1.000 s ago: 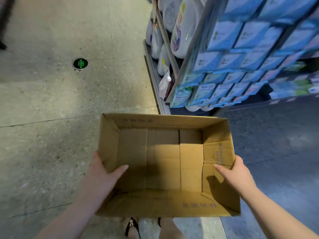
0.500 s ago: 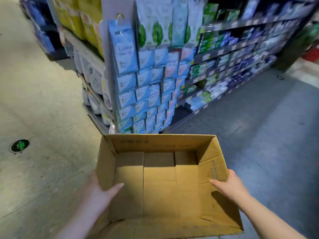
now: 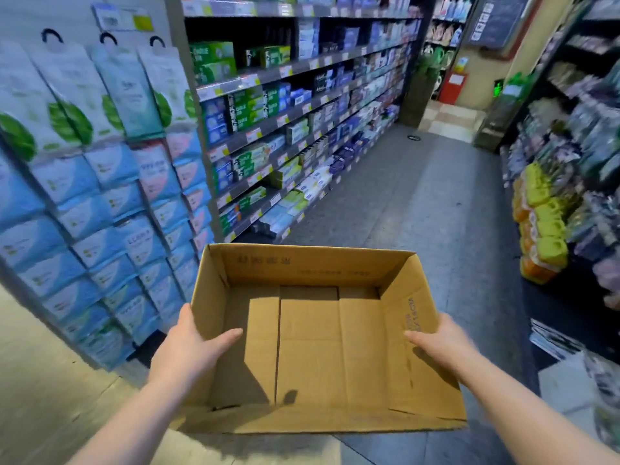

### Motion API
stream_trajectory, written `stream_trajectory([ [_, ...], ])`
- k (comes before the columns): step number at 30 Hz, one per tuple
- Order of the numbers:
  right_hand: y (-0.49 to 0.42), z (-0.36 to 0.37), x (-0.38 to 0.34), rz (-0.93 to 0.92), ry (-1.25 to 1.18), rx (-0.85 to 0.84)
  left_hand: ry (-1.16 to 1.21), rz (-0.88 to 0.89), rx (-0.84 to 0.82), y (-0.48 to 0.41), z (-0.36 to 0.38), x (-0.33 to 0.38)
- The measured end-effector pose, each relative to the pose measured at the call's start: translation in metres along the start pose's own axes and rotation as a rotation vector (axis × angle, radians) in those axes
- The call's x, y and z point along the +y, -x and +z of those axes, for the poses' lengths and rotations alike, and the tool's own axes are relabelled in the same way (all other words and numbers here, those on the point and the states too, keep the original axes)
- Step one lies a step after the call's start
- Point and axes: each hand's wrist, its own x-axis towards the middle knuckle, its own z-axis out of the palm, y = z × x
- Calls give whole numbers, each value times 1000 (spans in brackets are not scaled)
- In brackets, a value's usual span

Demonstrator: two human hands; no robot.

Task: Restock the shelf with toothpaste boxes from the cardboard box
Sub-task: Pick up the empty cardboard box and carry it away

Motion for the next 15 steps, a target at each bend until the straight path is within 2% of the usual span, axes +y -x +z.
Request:
stream_trajectory([
  [9,-125,-129,63,57,-55,-3,21,91,-68,-42,95,191],
  [15,-205,-185,80,99,-67,0,-20,148,-58,-81,137,294],
])
